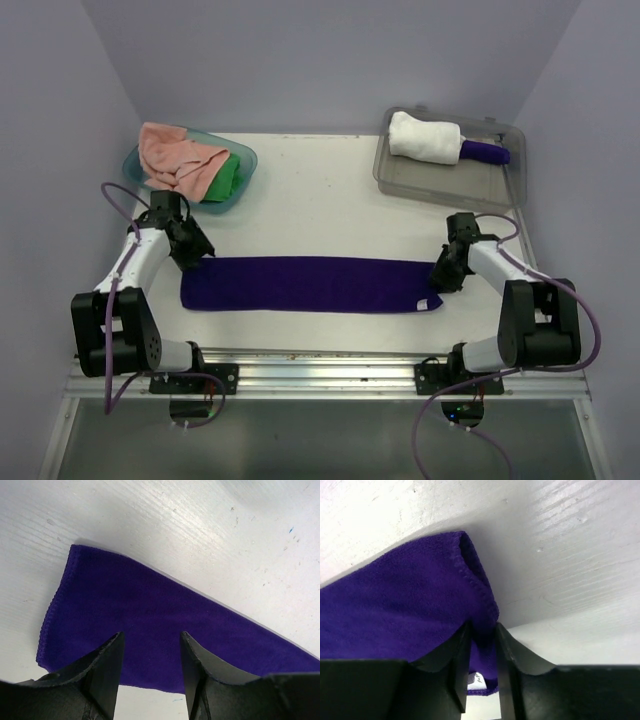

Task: Roll the towels
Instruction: Fold the towel

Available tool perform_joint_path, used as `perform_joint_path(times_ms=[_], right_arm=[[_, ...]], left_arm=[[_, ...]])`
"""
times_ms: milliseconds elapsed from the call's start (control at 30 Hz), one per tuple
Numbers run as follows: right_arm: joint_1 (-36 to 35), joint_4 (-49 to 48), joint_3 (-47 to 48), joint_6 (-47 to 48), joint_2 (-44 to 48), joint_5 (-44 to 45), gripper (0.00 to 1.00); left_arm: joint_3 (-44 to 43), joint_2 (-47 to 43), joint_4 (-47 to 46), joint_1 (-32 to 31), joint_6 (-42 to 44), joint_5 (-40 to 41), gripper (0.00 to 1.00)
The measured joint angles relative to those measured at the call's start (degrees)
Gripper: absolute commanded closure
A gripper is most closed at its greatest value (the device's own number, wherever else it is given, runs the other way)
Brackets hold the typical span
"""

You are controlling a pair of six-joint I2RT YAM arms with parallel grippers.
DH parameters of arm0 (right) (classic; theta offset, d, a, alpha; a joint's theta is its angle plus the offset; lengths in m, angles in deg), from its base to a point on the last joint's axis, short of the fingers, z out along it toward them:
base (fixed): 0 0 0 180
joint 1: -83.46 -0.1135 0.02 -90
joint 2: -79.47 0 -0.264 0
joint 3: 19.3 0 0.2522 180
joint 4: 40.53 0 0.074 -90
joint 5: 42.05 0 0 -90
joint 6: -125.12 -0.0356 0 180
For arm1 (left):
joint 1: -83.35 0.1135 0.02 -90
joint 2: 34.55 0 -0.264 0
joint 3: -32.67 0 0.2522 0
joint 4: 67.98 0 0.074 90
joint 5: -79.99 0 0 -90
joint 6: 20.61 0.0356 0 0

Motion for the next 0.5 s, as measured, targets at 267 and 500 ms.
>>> perform_joint_path(times_ms=[267,500], right_arm=[[0.68,-0.52,-0.33,-2.56,0.76,0.59,1.00],[4.11,3.98,0.68,-2.67,11.47,9.09,1.00]], left_arm=[[2.05,0.00,-0.72,-0.72,-0.07,-2.47,0.49],[4.76,1.42,-2.93,-11.89,-2.95,-4.13,0.49]])
